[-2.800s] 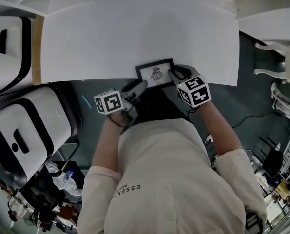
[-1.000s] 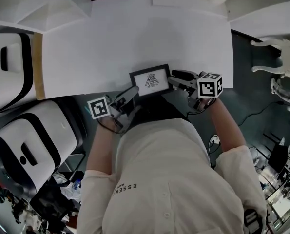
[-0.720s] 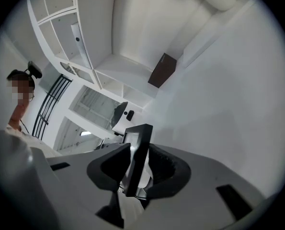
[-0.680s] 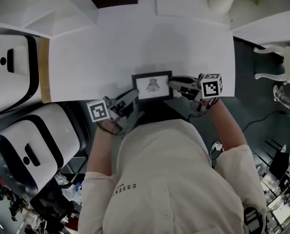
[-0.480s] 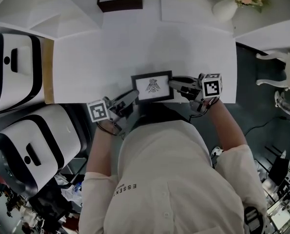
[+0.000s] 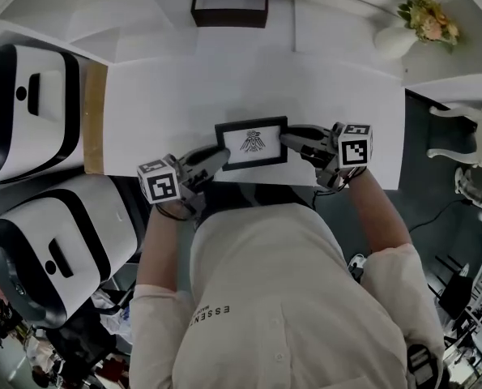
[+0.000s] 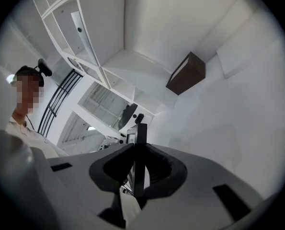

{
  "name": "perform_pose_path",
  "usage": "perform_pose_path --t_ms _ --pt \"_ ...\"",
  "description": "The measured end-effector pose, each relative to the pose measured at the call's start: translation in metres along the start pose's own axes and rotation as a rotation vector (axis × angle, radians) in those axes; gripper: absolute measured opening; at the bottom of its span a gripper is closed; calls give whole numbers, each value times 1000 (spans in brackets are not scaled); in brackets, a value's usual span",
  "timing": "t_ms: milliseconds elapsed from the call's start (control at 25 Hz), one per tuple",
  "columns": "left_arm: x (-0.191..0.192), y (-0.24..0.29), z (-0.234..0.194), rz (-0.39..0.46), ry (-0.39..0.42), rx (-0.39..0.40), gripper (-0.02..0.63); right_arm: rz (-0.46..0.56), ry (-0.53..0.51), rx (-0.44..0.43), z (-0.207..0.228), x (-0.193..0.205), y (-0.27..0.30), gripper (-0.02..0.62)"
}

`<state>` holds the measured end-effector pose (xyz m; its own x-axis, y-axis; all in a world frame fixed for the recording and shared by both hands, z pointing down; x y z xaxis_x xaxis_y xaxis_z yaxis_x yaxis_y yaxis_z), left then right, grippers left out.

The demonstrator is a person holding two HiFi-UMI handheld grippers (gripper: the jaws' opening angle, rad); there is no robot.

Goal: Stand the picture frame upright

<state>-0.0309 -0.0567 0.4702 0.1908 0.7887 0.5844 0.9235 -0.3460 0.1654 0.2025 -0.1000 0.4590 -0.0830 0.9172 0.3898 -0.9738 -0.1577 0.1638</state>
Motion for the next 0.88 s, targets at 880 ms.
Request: perform_pose_path --t_ms 880 --pt "-133 -87 -142 -259 313 -166 74 73 -306 390 0 -80 179 87"
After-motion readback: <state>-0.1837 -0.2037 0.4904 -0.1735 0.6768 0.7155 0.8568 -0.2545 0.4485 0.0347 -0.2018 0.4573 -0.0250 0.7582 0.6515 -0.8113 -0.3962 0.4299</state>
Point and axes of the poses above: the fingertips, and each gripper's own axes: y forward along the fingers, z to its right, x out of its underside, the point moved 6 cm from there along -y, backward along the fingers, and after that the axes turned 8 degrees about y, right-handed, at the moved point
